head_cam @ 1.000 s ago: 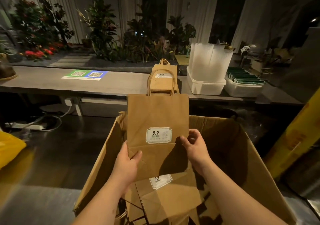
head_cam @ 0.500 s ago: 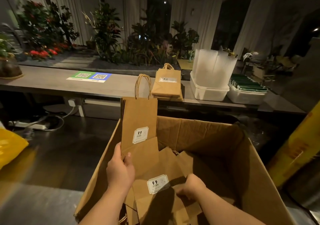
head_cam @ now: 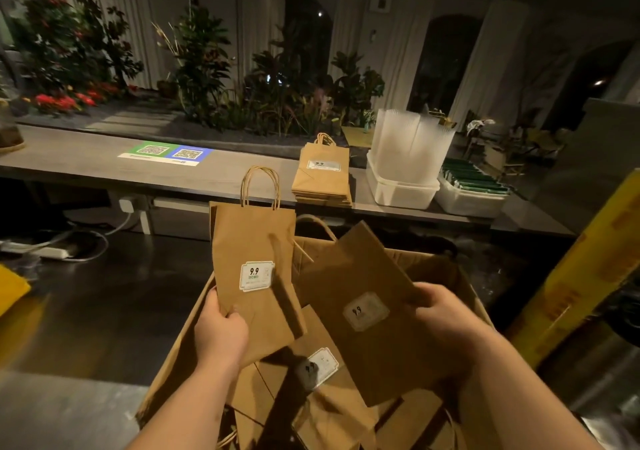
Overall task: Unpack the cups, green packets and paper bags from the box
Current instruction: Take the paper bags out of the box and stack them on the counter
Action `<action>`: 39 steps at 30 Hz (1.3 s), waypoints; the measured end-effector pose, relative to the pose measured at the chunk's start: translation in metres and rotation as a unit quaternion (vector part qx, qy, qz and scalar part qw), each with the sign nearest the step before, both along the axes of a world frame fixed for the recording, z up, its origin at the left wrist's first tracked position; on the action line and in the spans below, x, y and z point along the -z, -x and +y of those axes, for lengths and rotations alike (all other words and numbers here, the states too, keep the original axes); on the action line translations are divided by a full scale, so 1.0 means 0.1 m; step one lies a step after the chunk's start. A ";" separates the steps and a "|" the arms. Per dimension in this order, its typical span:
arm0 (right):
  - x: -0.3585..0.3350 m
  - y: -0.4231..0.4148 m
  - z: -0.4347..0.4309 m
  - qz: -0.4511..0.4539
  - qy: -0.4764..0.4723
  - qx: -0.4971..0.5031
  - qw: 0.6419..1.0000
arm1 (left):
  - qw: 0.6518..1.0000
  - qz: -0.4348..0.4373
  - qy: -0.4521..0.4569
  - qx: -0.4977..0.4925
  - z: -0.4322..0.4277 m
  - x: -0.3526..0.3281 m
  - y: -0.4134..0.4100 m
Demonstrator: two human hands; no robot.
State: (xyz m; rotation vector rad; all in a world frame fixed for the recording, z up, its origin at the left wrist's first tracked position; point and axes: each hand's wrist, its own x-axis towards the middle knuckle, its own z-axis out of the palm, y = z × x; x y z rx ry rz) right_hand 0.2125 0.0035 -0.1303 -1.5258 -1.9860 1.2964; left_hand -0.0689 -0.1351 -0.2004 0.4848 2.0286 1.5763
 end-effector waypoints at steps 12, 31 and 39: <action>0.28 0.32 -0.03 0.285 0.147 0.015 0.947 | 0.978 -0.135 -0.013 0.160 -0.09 -0.06 -0.17; 0.92 0.68 -0.07 0.199 0.049 0.061 0.977 | 0.967 -0.119 -0.004 0.225 -0.02 0.05 -0.18; 0.85 0.72 0.05 0.233 0.039 0.077 0.969 | 0.979 -0.025 -0.042 0.197 0.03 0.06 -0.15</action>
